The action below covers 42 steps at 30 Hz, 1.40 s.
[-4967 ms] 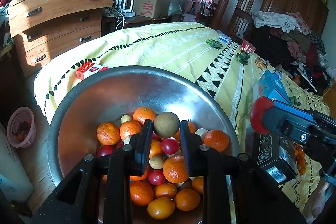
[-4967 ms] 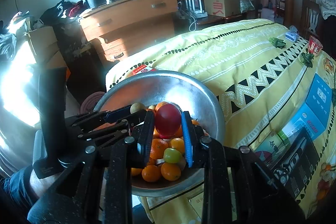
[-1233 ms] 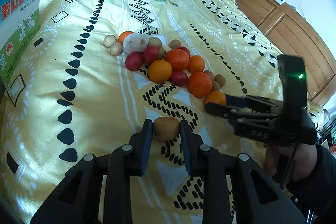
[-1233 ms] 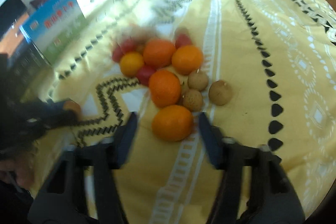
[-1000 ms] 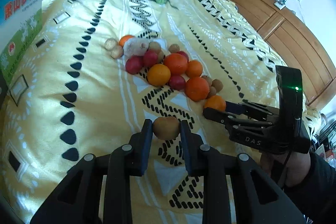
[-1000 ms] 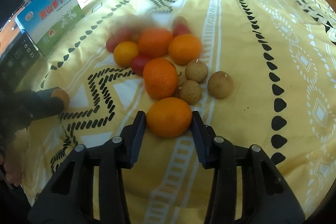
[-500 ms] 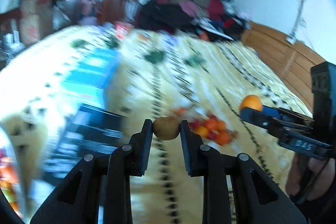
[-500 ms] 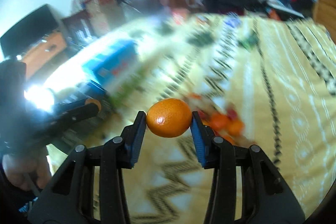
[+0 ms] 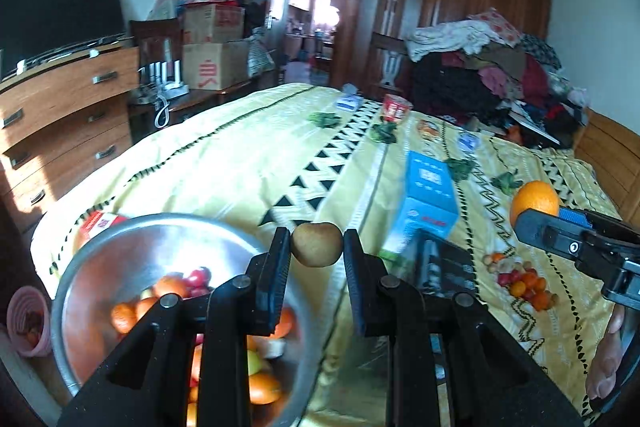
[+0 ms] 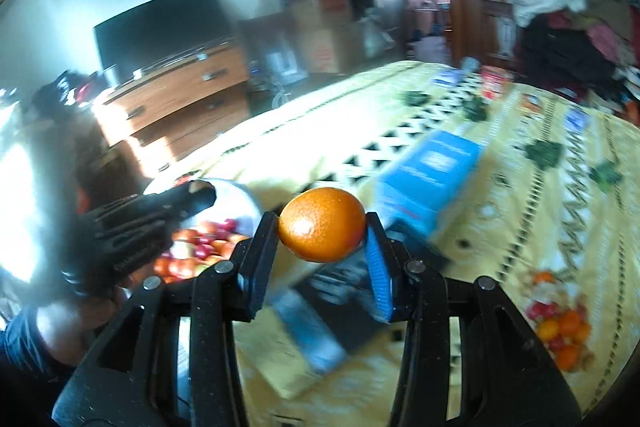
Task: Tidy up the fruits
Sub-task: 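Carry the kiwi and orange in both tools over the steel bowl, then lower both tools into the bowl and open them to release the fruit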
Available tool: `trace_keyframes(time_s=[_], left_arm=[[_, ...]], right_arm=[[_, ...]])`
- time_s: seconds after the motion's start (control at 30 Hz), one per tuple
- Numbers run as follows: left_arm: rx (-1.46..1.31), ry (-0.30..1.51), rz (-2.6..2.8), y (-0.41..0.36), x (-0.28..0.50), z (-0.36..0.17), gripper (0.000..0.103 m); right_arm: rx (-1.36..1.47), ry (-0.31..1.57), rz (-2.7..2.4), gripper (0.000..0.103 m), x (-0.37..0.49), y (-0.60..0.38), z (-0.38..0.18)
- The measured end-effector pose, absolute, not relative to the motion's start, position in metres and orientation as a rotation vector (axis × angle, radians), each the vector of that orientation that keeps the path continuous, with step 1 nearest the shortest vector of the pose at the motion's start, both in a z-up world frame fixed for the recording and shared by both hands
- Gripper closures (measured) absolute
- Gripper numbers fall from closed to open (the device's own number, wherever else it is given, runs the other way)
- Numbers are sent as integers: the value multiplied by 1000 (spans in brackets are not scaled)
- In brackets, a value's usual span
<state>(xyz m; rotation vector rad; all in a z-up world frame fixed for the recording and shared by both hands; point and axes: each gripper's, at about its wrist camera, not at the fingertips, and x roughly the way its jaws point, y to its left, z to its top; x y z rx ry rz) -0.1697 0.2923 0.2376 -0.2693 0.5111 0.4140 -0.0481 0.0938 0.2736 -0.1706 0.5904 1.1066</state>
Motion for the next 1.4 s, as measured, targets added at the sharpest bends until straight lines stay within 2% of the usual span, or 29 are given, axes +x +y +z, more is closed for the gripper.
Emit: trace_keyframes(time_s=[0.6, 1.4], left_arm=[[-489, 629, 591, 400, -238, 165, 76], [-513, 673, 598, 417, -238, 147, 76]], right_arm=[[-360, 731, 1262, 60, -110, 233, 240], [-427, 806, 1245, 59, -122, 275, 211]])
